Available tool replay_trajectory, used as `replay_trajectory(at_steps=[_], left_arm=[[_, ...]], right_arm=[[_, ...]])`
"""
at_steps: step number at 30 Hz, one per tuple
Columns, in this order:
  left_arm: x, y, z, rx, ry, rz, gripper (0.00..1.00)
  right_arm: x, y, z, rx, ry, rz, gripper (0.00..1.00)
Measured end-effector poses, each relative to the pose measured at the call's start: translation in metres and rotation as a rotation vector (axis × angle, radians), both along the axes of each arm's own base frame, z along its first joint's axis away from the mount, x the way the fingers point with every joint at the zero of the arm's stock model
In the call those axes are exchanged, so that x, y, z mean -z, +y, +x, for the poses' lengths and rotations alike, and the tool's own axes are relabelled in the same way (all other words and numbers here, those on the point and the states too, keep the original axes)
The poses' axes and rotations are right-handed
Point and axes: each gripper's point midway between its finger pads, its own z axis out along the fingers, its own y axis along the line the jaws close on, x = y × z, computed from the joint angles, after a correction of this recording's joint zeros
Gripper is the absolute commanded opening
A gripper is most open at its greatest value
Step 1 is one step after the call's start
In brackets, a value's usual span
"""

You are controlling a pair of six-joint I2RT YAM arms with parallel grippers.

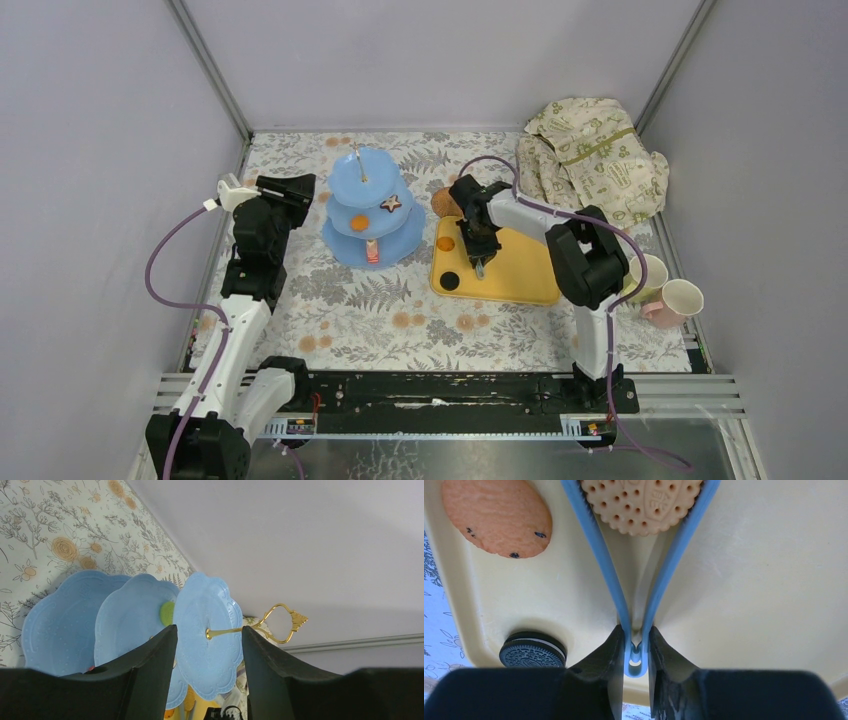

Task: Serve the afternoon tea
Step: Pick up the desert from the tray.

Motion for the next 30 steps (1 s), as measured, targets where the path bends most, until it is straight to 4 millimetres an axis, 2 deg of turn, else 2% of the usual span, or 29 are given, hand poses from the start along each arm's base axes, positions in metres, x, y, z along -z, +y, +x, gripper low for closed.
replay_trajectory(at_steps=[4,9,19,22,24,30], left_arm=[[0.0,0.001,0.0,-0.005,0.0,0.001,0.58],[0.0,0.002,0.0,-0.012,0.0,0.005,0.58],[-0.002,0.007,-0.002,-0.033,-0.006,0.023,0.58],[0.0,0.007,-0.002,-0.033,-0.001,0.027,0.58],[0.0,0.007,-0.002,-0.033,0.001,0.028,0.58],[0.003,0.007,0.0,-0.029,0.025,0.048,0.58]], right_arm=[[-0.001,-0.003,-0.005,0.002,-0.004,0.004,0.14],[-0.012,-0.007,-0.011,0.008,-0.021,0.017,0.13],[-0.059,-0.005,-0.012,0.024,-0.111,0.087,0.12],[-0.081,-0.002,-0.014,0.024,-0.135,0.108,0.12],[-0.1,0.007,-0.01,0.015,-0.168,0.132,0.12],[-0.176,0.063,-0.005,-0.077,-0.31,0.24,0.12]])
